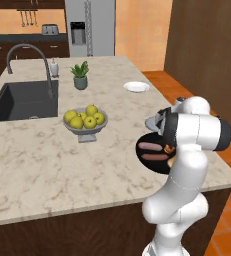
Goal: Place one bun and one sausage from the bowl on each plate.
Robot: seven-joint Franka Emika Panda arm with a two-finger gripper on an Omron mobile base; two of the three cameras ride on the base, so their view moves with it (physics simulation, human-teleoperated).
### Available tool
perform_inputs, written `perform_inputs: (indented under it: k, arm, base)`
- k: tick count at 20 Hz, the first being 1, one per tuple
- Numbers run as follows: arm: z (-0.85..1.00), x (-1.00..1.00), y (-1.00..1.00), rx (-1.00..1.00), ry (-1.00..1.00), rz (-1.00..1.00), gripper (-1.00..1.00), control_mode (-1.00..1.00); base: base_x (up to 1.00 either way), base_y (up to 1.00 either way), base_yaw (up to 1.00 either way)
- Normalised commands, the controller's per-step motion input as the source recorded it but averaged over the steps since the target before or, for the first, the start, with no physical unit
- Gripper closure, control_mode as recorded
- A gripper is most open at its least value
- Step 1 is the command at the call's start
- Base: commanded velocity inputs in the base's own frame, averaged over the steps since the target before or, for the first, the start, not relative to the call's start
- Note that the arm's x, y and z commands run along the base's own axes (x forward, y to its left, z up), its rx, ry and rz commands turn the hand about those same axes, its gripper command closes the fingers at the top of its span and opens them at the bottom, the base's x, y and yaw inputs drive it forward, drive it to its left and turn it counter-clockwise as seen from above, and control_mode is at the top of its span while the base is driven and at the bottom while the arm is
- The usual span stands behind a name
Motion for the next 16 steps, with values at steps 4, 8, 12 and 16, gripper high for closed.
perform_inputs:
  k: [4,8,12,16]
  arm:
    - [-0.01,0.02,0.0,0.0,0.0,0.0,-1.0,-1.0]
    - [0.0,0.0,0.0,0.0,0.0,0.0,1.0,-1.0]
    - [0.0,0.0,0.0,0.0,0.0,0.0,1.0,-1.0]
    - [0.0,0.0,0.0,0.0,0.0,0.0,1.0,-1.0]
  base:
    - [0.0,0.0,0.0]
    - [0.0,0.0,0.0]
    - [0.0,0.0,0.0]
    - [0.0,0.0,0.0]
